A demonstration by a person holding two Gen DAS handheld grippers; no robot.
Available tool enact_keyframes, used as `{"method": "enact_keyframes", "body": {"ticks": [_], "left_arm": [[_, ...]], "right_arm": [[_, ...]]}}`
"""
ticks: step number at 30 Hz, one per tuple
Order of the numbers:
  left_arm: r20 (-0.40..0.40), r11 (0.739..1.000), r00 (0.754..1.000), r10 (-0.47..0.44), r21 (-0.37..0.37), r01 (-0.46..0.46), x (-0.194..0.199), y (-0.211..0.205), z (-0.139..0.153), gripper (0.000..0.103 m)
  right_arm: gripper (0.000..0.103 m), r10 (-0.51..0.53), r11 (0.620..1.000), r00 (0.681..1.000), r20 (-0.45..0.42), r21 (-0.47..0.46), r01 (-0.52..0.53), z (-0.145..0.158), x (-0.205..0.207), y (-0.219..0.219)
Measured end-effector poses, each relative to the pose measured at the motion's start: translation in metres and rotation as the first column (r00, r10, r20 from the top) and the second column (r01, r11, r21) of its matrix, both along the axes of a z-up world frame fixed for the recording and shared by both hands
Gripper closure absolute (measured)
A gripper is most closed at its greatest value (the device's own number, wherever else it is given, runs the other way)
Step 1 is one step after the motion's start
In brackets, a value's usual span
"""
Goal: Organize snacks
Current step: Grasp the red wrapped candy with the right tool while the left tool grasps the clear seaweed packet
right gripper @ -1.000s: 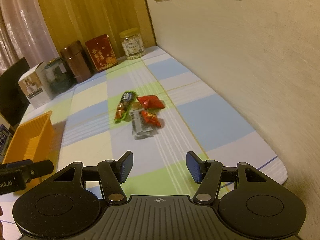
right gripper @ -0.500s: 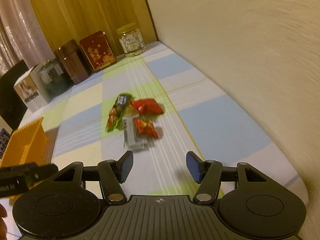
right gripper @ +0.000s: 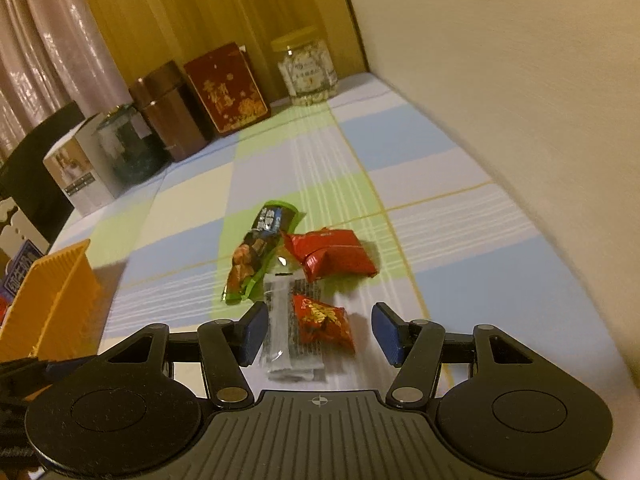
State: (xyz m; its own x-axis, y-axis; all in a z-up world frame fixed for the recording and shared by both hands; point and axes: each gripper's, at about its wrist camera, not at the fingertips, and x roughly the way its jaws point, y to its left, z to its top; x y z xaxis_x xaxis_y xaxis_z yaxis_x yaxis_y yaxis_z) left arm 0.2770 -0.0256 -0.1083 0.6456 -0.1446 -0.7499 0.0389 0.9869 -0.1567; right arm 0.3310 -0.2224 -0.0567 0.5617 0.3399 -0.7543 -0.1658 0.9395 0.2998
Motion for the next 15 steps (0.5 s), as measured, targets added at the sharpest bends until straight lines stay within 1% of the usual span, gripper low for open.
{"method": "enact_keyframes", "body": {"ticks": [2,3,4,6,10,15], "left_arm": [[-0.004,1.000,1.000,-0.002,-0.001,0.002,0.002,0.000,-0.002,0.027],[-0.005,1.000,1.000,-0.003,-0.001,0.003,0.003,0.000,-0.004,0.027],[-0.006,1.000,1.000,-0.004,-0.001,0.004,0.004,0.000,-0.005,0.027],[-0.009,1.000,1.000,-0.006,-0.005,0.006,0.006,0.001,-0.007,0.027],[-0.009,1.000,1.000,-0.013,-0.028,0.012,0.011,-0.002,-0.010,0.027],[0.006,0.998,0.998,-0.059,-0.037,0.059,0.023,-0.026,-0.012,0.027]], "right_arm": [[0.046,-0.012,1.000,1.000,-0.023,-0.001,0.012,-0.010,0.007,0.001],[0.053,-0.017,1.000,0.999,-0.031,0.001,0.017,-0.013,0.010,0.001],[0.058,-0.021,1.000,0.999,-0.039,0.007,0.021,-0.017,0.012,0.001],[0.074,-0.030,0.999,0.999,-0.041,0.039,0.031,-0.020,0.014,-0.003],[0.076,-0.047,0.998,0.999,-0.011,0.033,0.048,-0.013,0.006,-0.006],[0.076,-0.089,0.996,0.996,0.024,-0.006,0.089,-0.003,-0.008,-0.018]]}}
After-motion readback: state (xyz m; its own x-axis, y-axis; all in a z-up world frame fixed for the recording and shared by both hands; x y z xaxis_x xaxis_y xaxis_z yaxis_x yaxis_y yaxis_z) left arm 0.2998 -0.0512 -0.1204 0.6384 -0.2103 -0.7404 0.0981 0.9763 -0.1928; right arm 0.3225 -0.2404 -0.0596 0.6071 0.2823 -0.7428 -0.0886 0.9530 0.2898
